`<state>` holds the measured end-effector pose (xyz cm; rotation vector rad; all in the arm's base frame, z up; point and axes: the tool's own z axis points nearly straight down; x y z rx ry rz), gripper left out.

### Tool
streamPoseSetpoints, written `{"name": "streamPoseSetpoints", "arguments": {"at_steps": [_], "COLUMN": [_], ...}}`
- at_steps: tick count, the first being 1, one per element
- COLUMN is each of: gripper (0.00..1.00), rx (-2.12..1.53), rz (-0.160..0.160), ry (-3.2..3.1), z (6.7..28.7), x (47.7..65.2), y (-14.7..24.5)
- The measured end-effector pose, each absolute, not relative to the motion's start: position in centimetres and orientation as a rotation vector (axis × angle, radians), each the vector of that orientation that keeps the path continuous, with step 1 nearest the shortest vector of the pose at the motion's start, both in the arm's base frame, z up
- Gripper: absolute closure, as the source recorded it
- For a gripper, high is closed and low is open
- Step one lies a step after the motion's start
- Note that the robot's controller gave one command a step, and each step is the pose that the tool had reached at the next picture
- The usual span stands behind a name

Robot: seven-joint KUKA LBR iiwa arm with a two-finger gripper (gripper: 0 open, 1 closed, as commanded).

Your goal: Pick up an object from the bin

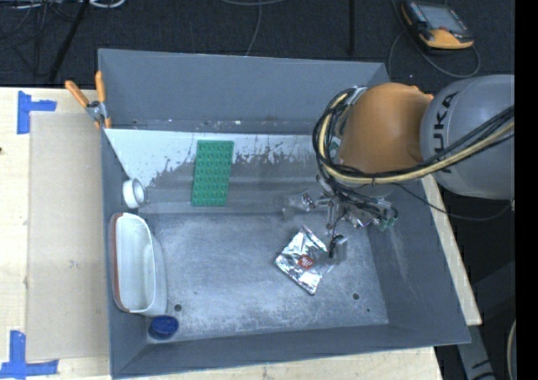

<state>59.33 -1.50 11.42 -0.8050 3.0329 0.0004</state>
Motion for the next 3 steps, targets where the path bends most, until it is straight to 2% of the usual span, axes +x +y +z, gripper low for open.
{"name": "streamPoseSetpoints", "arguments": {"at_steps": [1, 2, 3], "gripper": [0.0, 0.0, 1.0], "rx": [-1.05, -1.047, -1.044], "rz": [0.003, 0.005, 0.004], "ry": [2.965, 2.965, 2.963], "z": [6.85, 6.84, 6.98], "x": [58.37, 58.38, 58.49], "y": [-2.71, -2.67, -2.68]}}
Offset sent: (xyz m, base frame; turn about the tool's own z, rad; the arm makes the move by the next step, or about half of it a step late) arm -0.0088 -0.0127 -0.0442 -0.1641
